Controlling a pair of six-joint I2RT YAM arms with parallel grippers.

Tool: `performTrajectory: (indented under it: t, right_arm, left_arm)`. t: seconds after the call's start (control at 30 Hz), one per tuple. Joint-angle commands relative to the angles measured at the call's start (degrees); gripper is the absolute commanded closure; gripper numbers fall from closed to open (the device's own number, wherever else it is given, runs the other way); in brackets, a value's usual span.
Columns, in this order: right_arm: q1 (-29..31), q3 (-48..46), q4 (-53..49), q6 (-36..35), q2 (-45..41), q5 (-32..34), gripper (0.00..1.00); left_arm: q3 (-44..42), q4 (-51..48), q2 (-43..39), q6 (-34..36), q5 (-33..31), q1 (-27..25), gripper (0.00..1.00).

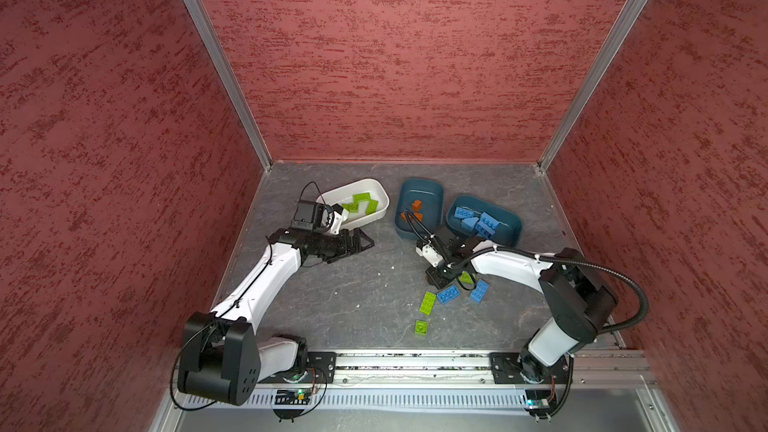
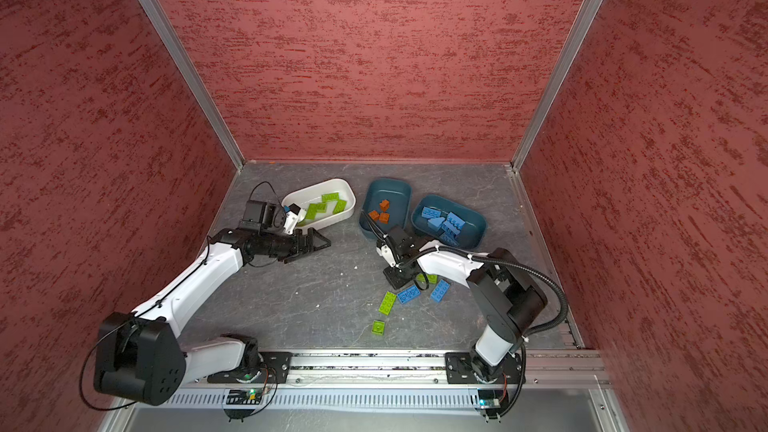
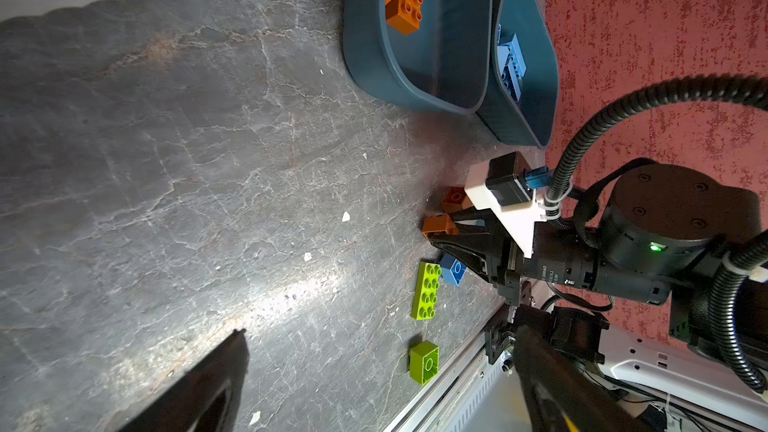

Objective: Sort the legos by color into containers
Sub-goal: 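Carry the orange-brown brick into the nearer teal tub and release it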

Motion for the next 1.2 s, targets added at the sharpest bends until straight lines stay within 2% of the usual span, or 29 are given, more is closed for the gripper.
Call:
performTrajectory:
  t: [0.0,0.13,0.27,0.53,0.73,0.9,1.17]
  right_arm:
    - [0.15,3.48,-0.12,-0.35,-3.87,1.35,0.83]
    - [-3.28,8.35,0.95,-0.54,-4.18,1.74,0.84]
    - [-7.96,14.95,2.19,-0.64,-0.58,1.73,0.84]
    - [-14.09,29.8,3.33,-2.35,12.34,1.57,0.83]
    - [-15.33,41.15,2.01,-3.77,22.47,3.86,0.81]
    - [-15.42,46.17,4.07,-1.67,28.32,-3.32,0.8]
    - [-15.35,49.73,9.28,3.39,33.68,-7.54,0.74]
  left_arm:
    - [0.18,-0.97,-1.9,0.84,-0.45,0.71,0.0]
    - [0.81,-0.83,-2.66,0.24,0.35,0.87,0.0]
    - [1.38,0.97,-2.58,-1.24,1.54,0.78,0.0]
    - [3.28,4.3,-1.14,-3.47,2.83,-0.53,0.0]
    - [3.66,3.99,-1.15,-3.47,2.49,-0.58,0.0]
    - [3.4,3.2,-1.35,-2.95,2.39,-0.05,0.0]
    - [3.66,2.6,-0.56,-2.24,2.51,0.51,0.0]
